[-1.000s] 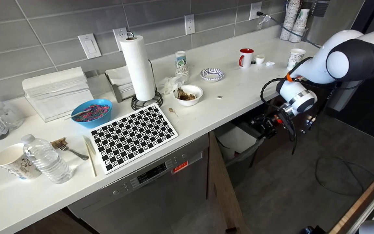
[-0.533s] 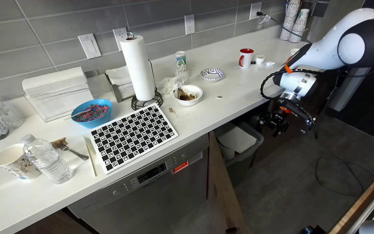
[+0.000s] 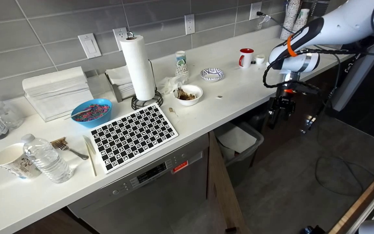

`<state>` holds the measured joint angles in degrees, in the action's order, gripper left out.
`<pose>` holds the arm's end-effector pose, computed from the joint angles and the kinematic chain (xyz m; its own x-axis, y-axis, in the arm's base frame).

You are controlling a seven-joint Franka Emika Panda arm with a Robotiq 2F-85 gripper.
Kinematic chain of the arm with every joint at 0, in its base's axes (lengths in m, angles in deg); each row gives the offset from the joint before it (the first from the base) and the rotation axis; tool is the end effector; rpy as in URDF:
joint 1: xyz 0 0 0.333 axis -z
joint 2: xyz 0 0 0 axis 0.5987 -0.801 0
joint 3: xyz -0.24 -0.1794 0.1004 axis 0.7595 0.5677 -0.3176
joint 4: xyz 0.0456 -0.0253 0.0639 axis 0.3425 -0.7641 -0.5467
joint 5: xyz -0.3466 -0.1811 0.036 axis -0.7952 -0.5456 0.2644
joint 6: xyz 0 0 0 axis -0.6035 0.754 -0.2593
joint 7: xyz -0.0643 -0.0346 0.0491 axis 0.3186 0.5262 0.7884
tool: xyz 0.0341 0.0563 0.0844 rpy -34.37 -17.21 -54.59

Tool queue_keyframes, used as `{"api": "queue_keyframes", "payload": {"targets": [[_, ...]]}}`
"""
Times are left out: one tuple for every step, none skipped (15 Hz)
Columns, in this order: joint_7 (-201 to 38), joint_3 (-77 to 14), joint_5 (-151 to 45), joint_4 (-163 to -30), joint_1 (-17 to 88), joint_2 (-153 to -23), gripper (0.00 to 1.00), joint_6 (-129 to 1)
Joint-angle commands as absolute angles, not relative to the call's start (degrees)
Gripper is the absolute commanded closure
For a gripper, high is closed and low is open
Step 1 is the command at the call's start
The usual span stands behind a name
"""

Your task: Put the paper inside the rubbish bin

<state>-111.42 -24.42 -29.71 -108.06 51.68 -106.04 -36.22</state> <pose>0.5400 -0.2266 0.1809 0.9038 -0.1085 -0.4141 -0.2644 -0.9023 -0.3407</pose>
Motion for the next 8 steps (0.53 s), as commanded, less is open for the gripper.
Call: {"api": "queue_keyframes", "payload": {"targets": [[-116.5,-27.7,-34.6,-113.5,52.7,-98.4,0.0,-40.6],[-118.0,-28.5,-34.5,-114.2,53.0,-97.0,0.0,-41.4],[-119.4,-29.2,-34.0,-114.5,53.3,-95.9,0.0,-41.7],[-120.8,-29.7,-33.5,-114.9,53.4,-94.8,0.0,-41.9],[-121.9,-30.0,-33.3,-115.2,53.4,-94.0,0.0,-42.0],[-122.8,-30.3,-33.1,-115.5,53.4,-93.2,0.0,-42.0],[-123.6,-30.4,-33.2,-115.6,53.2,-92.7,0.0,-42.0],[-124.0,-30.5,-33.3,-115.7,53.0,-92.2,0.0,-42.1]]}}
